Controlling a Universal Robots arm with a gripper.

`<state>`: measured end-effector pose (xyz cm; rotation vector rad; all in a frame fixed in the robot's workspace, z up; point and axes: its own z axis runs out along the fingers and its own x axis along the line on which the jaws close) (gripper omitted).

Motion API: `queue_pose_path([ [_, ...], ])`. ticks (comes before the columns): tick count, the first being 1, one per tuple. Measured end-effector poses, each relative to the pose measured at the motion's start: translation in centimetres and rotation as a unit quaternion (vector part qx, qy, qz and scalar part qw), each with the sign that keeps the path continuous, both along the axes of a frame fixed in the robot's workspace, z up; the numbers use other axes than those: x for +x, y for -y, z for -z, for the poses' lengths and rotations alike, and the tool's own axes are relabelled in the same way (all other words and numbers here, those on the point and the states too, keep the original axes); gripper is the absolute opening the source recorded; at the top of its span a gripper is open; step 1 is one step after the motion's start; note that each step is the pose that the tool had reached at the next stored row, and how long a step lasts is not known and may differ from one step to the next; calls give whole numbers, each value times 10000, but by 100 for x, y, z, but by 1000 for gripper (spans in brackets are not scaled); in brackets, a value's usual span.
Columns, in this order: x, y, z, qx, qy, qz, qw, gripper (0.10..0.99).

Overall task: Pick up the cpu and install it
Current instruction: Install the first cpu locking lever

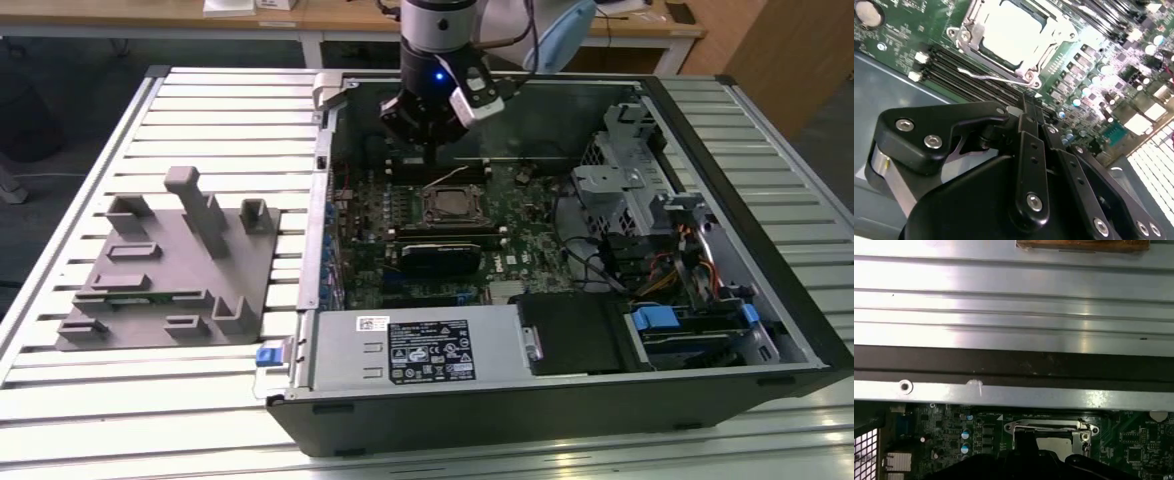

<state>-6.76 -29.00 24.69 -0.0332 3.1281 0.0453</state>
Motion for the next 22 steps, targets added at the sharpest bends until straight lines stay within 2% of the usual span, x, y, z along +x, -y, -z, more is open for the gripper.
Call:
queue_pose_path([
  [2, 6, 4, 2, 24, 0, 1, 10000, 106],
  [4, 9, 10, 7, 95, 0, 2, 10000, 106],
  [6, 11, 13, 18, 135, 1, 6, 9999, 106],
  [14, 66, 13, 87, 135, 1, 63, 9999, 106],
  [22, 90, 13, 114, 134, 1, 64, 9999, 106],
])
